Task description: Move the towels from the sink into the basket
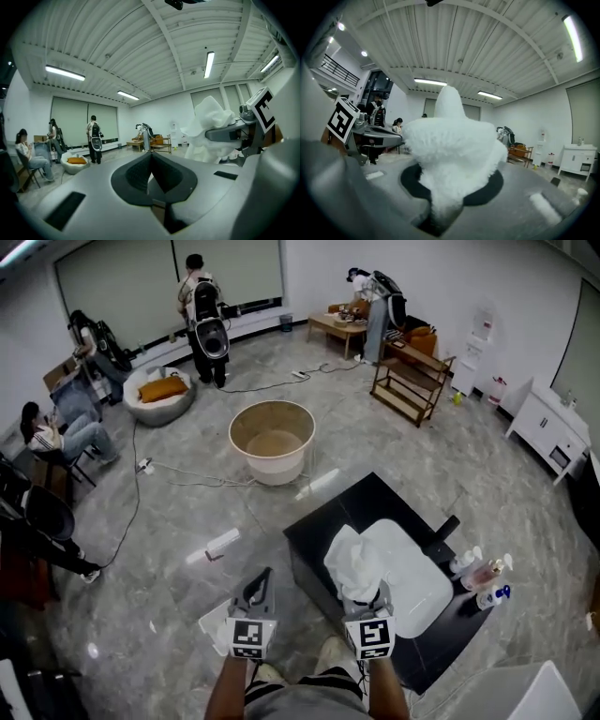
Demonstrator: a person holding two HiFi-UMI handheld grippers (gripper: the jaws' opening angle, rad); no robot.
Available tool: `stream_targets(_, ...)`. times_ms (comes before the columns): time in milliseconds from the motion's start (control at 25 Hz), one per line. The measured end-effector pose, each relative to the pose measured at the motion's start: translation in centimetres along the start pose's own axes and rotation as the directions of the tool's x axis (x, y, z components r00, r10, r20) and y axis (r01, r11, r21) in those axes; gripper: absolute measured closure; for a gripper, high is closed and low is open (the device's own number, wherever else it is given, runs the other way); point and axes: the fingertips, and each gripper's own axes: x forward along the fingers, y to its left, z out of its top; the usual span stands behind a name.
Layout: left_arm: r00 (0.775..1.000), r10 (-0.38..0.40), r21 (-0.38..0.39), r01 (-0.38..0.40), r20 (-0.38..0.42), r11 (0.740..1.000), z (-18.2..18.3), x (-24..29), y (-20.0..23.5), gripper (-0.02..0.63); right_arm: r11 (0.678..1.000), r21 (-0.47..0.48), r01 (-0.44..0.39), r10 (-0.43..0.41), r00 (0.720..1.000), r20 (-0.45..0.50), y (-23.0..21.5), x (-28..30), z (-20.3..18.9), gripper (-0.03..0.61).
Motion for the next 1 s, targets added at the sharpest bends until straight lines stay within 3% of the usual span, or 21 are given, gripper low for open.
stream_targets(280,0.987,0.159,-0.026,-0.159,-0.004,0.987,-1.1,-5.9,6.7,0.604,0.988,-0.028,-0.149,0.15,0.988,0.034,7.7,3.1,2.1,0.457)
stream_targets(520,0.96,0.278,-0.043,-0.279,-0.017,0.959,-2.0,-11.4,11.2,0.604,0.965,-0.043,-0.258,0.259,0.965,0.03,14.0,4.9,3.0,0.457)
stream_targets(1000,0.886,0.459,-0.054,-0.463,-0.064,0.885,-5.4,-20.3,17.5,0.604,0.877,-0.072,-0.476,0.48,0.876,0.048,26.9,7.7,4.1,0.457)
